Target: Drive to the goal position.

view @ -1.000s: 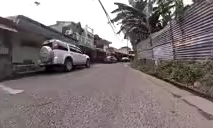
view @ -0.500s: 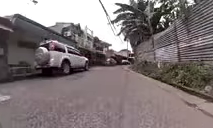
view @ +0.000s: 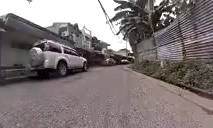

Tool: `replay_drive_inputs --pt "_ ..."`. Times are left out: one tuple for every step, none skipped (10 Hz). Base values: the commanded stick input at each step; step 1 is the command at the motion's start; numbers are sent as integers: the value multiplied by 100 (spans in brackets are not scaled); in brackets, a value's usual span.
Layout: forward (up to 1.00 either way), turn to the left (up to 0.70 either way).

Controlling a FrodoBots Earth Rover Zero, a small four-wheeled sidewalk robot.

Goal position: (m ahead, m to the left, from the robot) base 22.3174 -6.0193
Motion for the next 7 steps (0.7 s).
replay_drive_inputs --pt "70 1" --pt "70 1" --pt "70 1" --pt "70 1" --pt "70 1" --pt "70 1" --pt "70 1"
